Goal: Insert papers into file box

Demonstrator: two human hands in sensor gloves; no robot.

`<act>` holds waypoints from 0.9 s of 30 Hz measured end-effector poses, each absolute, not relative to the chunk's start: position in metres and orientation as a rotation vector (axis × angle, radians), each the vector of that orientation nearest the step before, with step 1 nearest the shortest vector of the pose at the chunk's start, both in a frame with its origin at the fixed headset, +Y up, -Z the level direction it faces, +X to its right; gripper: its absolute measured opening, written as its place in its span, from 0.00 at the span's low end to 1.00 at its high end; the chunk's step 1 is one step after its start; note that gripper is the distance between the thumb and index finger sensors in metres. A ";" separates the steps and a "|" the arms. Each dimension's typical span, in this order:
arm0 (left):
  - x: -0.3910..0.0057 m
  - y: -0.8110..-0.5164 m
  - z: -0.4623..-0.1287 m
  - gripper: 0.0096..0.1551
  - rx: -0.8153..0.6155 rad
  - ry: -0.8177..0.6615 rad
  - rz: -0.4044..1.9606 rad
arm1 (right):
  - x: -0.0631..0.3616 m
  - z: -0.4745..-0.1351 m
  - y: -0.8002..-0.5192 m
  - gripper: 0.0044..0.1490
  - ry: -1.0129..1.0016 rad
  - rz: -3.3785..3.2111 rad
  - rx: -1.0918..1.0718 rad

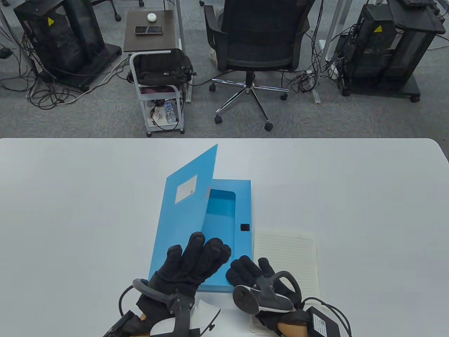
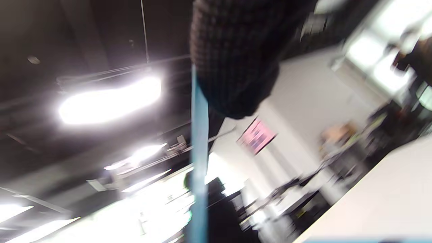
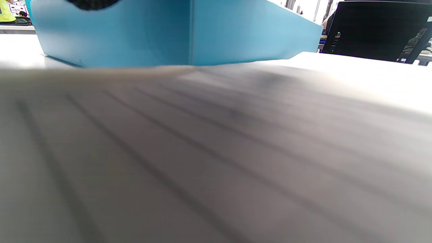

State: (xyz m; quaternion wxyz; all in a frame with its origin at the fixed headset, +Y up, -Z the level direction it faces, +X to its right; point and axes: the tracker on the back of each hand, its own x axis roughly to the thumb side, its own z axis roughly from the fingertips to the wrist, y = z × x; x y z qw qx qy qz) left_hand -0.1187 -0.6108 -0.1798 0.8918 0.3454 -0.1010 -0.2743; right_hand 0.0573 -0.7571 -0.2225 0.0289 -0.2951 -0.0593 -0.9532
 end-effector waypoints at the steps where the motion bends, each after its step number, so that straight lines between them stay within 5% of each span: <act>1: -0.125 -0.607 -0.186 0.61 0.658 -0.071 -0.630 | 0.057 -0.222 -0.757 0.41 -0.180 -2.939 -0.911; 4: -0.160 -0.610 -0.224 0.52 0.264 0.333 -0.724 | 0.057 -0.221 -0.758 0.41 -0.189 -2.924 -0.916; 9: -0.205 -0.676 -0.264 0.38 -0.086 0.339 -0.623 | 0.057 -0.221 -0.758 0.42 -0.204 -2.909 -0.923; 15: -0.232 -0.745 -0.277 0.39 -0.094 0.384 -0.259 | 0.058 -0.223 -0.758 0.42 -0.229 -2.931 -0.942; 18: -0.242 -0.766 -0.281 0.41 -0.223 0.400 -0.035 | 0.059 -0.224 -0.757 0.41 -0.239 -2.941 -0.949; 27: -0.279 -0.793 -0.282 0.41 -0.374 0.446 0.558 | 0.060 -0.226 -0.759 0.41 -0.246 -2.957 -0.955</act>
